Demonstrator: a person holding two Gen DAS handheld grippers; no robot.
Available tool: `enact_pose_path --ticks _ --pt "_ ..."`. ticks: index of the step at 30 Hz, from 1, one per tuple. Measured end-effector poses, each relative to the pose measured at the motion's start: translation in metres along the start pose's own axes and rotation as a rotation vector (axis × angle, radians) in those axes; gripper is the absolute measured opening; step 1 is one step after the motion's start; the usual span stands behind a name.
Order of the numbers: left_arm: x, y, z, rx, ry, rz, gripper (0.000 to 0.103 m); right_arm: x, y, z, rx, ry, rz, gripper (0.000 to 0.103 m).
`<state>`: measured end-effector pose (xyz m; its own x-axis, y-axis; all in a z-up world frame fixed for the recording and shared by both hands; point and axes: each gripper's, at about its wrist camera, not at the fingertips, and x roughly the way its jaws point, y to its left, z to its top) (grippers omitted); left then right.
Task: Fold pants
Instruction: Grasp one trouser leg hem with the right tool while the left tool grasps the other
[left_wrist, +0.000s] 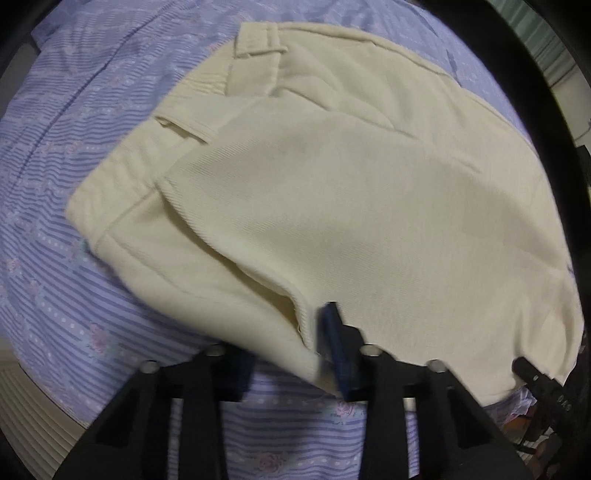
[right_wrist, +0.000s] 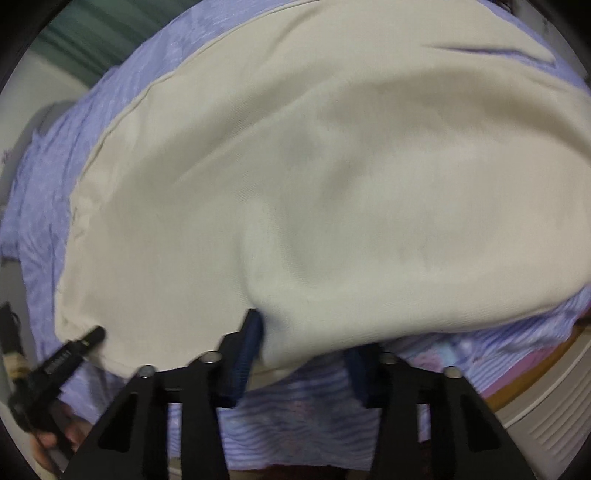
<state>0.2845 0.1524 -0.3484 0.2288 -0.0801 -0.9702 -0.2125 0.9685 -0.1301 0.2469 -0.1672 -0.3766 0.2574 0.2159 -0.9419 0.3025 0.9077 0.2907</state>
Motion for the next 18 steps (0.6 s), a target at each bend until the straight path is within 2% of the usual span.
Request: enact_pose_path --ticks 3,6,10,14,18 --pt "-0.017 -0.001 0.001 0.007 -0.033 -0.006 0.017 -0.015 0.0 0.004 -0.027 -0.01 -0.003 0.019" --pt "-0.036 -0.003 0.001 0.034 -0.077 -0.009 0.014 -0.039 0.008 0.007 -0.062 -0.046 0.003 0.016" --pt "-0.083 -0.013 0.003 0.04 -0.165 -0.035 0.013 -0.089 0.02 0.019 -0.093 -0.136 0.031 0.015" --pt "-0.116 -0.03 0.033 0.079 -0.282 -0.058 0.012 -0.126 0.031 0.047 -0.103 -0.255 0.07 0.015" --pt "-0.119 -0.044 0.076 0.092 -0.347 -0.114 0.012 -0.14 0.046 0.097 -0.15 -0.381 0.077 0.014"
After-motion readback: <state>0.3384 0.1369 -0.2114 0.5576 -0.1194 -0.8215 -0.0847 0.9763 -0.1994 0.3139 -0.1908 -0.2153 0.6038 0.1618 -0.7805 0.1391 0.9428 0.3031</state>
